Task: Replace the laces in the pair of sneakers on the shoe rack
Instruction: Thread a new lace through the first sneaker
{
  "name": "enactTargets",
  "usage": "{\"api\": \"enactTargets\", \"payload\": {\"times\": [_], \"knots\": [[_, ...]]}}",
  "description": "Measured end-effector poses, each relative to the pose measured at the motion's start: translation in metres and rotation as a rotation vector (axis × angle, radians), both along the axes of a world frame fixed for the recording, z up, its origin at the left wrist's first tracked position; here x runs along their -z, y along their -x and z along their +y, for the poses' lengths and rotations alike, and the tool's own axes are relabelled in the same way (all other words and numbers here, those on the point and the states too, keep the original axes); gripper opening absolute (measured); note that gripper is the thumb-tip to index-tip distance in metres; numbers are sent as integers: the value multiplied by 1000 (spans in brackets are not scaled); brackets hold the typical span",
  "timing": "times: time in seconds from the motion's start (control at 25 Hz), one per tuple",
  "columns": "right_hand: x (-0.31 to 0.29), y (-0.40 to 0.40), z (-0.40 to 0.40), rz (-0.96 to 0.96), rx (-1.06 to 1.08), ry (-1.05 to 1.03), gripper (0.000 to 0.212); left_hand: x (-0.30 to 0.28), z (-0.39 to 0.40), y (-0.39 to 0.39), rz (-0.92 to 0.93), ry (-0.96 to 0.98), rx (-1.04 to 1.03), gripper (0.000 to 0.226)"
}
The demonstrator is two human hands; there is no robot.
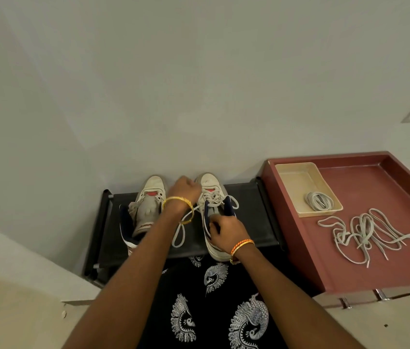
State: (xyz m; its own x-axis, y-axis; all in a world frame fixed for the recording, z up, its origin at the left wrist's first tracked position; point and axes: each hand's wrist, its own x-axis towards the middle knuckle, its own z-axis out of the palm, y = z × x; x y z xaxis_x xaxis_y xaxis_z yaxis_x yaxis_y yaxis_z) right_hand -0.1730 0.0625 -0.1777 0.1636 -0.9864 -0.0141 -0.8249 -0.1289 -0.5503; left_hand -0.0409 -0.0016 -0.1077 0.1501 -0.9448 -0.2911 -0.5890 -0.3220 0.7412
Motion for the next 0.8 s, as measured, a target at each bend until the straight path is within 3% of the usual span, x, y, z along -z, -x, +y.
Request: {"api": "enactTargets", "payload": {"times": [0.04, 0.16, 0.44, 0.6, 0.68, 0.8], "knots": [[0, 1, 0, -9, -2, 4, 18, 25, 8, -1, -76, -52, 75, 21], [2, 4, -3, -43, -6, -8, 17, 68, 21, -2, -44, 5, 110, 24], [12, 3, -3, -54, 15, 79, 14, 52, -3, -10, 47, 199, -41, 8], [13, 2, -5, -45, 28, 91, 15, -12, -1, -7, 351, 387, -168, 10], [14, 1, -4, -49, 30, 99, 15, -53, -1, -7, 613, 473, -224, 17], [16, 1, -4, -61, 41, 109, 14, -90, -6, -8, 883, 440, -289, 20]]}}
